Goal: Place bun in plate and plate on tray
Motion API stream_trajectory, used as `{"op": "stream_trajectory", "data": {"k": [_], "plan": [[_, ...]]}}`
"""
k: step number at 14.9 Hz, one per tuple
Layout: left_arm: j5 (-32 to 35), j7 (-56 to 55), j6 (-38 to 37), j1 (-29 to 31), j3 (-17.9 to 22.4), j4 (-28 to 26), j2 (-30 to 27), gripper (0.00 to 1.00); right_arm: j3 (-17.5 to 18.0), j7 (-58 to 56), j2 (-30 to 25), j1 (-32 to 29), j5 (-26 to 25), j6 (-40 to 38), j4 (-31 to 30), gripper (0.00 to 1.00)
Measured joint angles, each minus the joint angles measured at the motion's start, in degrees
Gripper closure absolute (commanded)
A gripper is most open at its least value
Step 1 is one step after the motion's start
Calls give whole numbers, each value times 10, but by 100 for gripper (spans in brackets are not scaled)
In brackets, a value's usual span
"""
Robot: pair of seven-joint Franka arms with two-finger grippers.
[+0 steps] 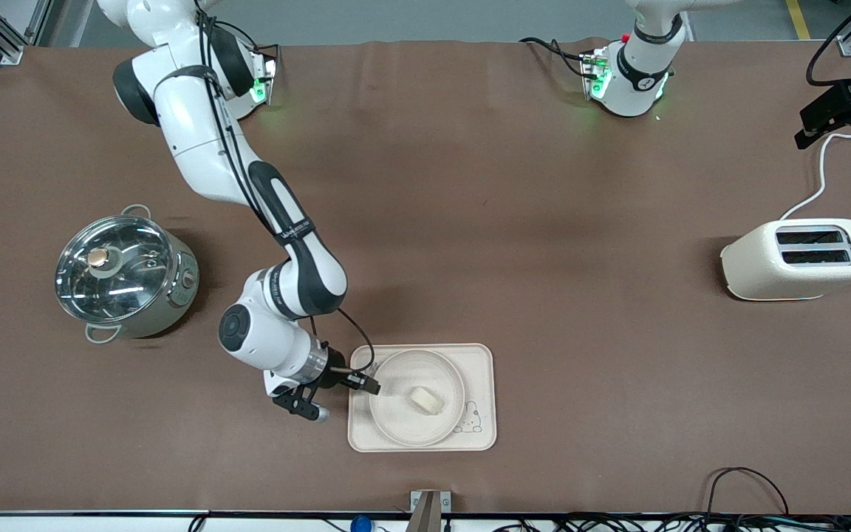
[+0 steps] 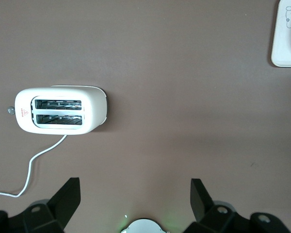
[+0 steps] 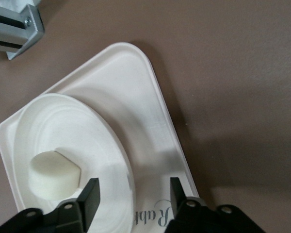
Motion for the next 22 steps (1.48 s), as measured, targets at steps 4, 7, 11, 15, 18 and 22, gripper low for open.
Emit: {"op": "stream_trajectory", "data": {"k": [4, 7, 11, 15, 18, 22], "plan": [[0, 0, 0, 0, 0, 0, 0, 0, -3, -1, -47, -14, -10, -35, -7, 0], [0, 0, 0, 0, 0, 0, 0, 0, -6, -28, -107, -47, -13, -97, -40, 0], [0, 0, 1, 0, 0, 1, 0, 0, -8, -72, -195, -110, -50, -251, -66, 0], [0, 0, 9, 0, 0, 1, 0, 0, -7, -96, -314, -130, -151, -318, -136, 0], [0, -2, 9, 0, 0, 1, 1, 0, -9, -155, -402, -161, -186, -363, -196, 0], [0, -2, 9, 0, 0, 0, 2, 0, -9, -182, -501, -207, -260, -426, -250, 0]]}}
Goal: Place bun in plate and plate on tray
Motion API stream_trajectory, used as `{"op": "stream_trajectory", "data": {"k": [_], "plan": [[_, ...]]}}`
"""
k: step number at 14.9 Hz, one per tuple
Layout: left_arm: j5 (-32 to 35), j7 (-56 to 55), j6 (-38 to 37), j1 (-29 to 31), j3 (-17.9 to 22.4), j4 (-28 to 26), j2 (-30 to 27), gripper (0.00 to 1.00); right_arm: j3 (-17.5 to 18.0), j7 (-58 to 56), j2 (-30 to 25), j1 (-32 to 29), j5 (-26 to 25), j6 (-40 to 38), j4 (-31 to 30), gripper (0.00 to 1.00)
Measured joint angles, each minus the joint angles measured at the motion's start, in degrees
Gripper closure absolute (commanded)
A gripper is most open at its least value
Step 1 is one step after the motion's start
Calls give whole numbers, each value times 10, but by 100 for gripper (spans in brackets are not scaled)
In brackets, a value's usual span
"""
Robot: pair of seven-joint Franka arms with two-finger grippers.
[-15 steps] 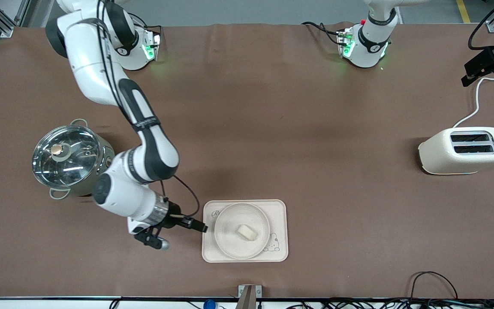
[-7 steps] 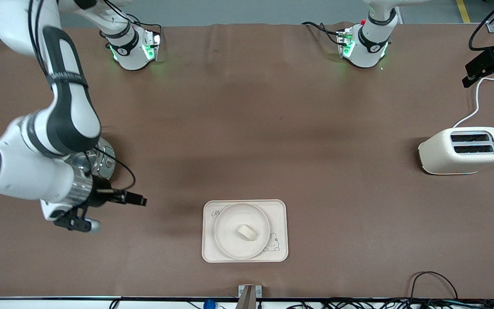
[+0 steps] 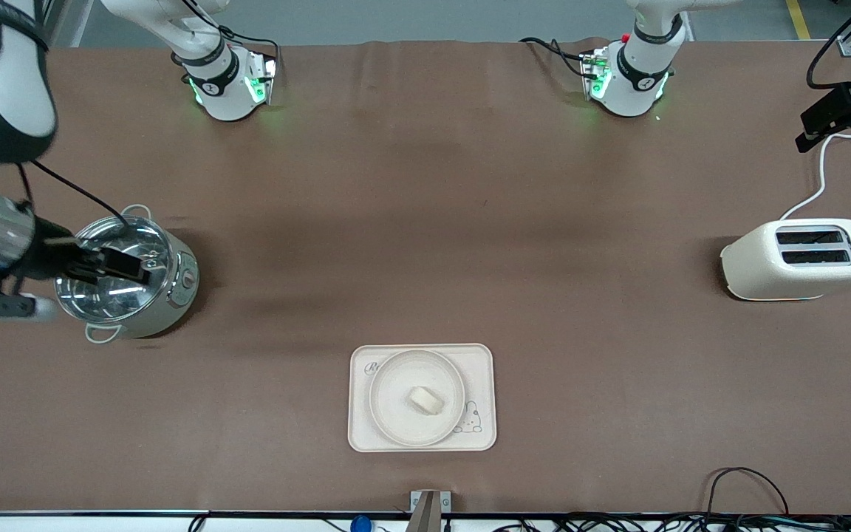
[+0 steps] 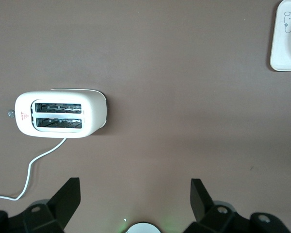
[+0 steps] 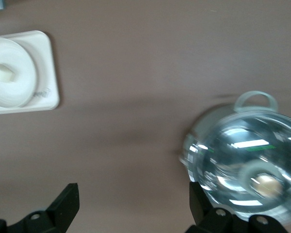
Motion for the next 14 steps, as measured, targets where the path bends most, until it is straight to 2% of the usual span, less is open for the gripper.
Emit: {"op": "stream_trajectory", "data": {"k": [4, 7, 14], "plan": [[0, 0, 0, -1, 0, 0, 0, 0, 2, -16, -79, -28, -66, -59, -9, 0], [0, 1, 0, -1, 0, 0, 1, 0, 1, -39, -116, -46, -86, -78, -18, 0], [0, 1, 0, -5, -8, 0, 1, 0, 2, -41, -127, -50, -103, -77, -20, 0]]}}
